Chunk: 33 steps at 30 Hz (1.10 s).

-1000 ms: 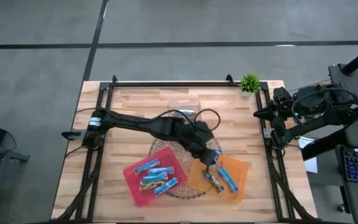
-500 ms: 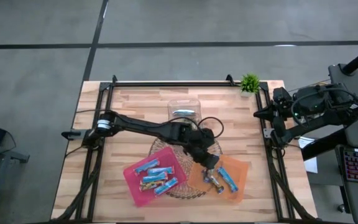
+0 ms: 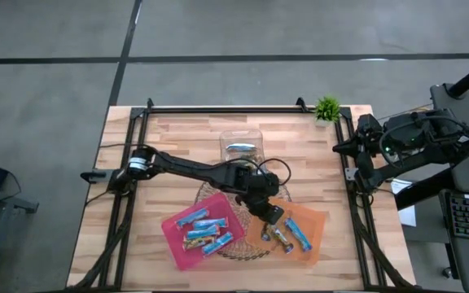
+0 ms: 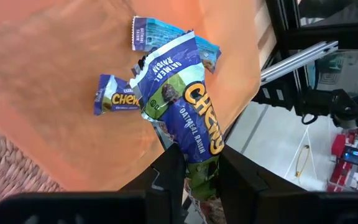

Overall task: Pick and place Granola Bars by type
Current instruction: Put the blue granola bar into the orange bin

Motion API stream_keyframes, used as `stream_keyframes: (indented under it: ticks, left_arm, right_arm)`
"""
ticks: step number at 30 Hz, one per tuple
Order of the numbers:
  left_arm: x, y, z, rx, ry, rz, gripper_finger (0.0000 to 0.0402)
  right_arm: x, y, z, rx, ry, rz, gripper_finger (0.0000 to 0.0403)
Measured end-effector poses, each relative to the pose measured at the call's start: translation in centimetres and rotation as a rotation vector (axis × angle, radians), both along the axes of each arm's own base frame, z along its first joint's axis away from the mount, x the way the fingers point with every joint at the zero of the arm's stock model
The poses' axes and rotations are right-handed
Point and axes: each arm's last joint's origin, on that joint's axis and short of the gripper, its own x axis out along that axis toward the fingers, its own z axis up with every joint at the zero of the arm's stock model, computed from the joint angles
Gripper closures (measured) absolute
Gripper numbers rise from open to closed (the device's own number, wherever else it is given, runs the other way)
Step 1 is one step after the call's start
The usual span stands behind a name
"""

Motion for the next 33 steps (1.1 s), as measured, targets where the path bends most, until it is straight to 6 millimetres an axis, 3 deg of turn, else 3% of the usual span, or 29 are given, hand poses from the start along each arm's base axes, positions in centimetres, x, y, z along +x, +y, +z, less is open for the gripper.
stream_keyframes:
  ticks: [27, 33]
  left_arm:
    - [0.09, 0.01, -0.30, 0.023, -0.018, 0.001, 0.0335]
    - [0.22, -0.02, -0.17, 0.036, -0.049, -0.016, 0.0318]
  right_arm:
    - [0.01, 0.00, 0.00, 0.000, -0.001, -0.002, 0.0394]
    - [0.01, 0.00, 0.00, 0.000, -0.001, -0.001, 0.0394]
